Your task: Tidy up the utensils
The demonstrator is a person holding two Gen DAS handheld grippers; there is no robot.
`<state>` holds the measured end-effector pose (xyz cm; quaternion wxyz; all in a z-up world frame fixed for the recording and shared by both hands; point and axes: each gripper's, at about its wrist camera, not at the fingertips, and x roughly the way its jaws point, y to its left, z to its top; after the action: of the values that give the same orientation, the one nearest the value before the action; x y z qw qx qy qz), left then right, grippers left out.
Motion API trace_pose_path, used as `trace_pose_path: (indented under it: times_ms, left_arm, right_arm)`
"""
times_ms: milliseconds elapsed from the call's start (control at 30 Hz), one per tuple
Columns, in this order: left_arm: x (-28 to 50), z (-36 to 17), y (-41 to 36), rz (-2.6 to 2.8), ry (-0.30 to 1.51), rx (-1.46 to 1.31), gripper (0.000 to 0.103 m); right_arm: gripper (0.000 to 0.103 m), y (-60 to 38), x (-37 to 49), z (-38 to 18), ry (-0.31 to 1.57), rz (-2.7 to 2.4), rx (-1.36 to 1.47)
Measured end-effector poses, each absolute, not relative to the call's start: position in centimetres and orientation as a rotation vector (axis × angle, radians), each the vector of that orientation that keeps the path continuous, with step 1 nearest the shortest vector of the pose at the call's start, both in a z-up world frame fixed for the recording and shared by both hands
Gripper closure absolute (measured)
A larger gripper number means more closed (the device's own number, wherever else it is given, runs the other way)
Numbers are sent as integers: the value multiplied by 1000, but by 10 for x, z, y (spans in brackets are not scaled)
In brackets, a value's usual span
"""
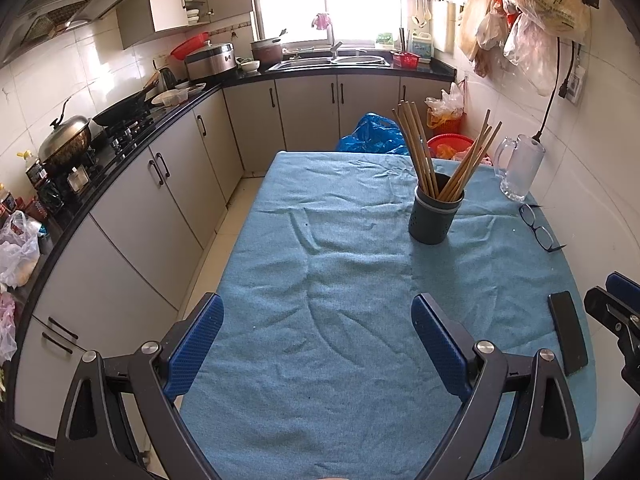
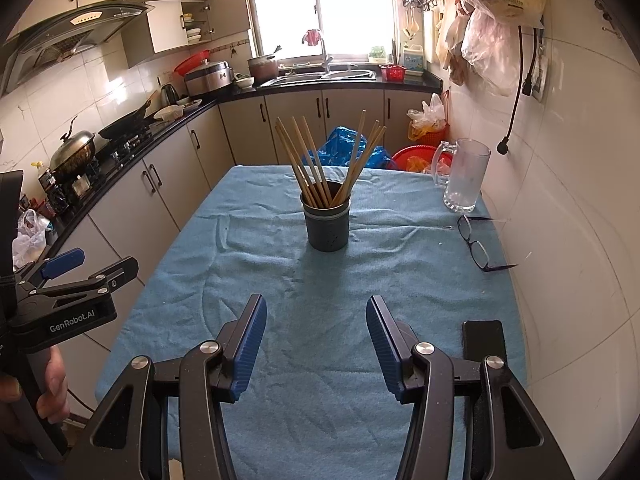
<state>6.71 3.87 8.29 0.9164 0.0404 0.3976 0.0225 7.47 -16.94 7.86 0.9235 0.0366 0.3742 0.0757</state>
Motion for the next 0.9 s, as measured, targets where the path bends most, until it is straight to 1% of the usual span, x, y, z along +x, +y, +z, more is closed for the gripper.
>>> trace_pose_path:
  times_ms: [433, 900]
  left_arm:
    - [65, 83, 38, 60, 842, 117, 9]
    - [61, 87, 46, 32, 836, 81, 9]
  right_arm:
    - [47, -168, 75, 76, 776, 158, 78]
    - [47, -164, 75, 75, 781, 169, 73]
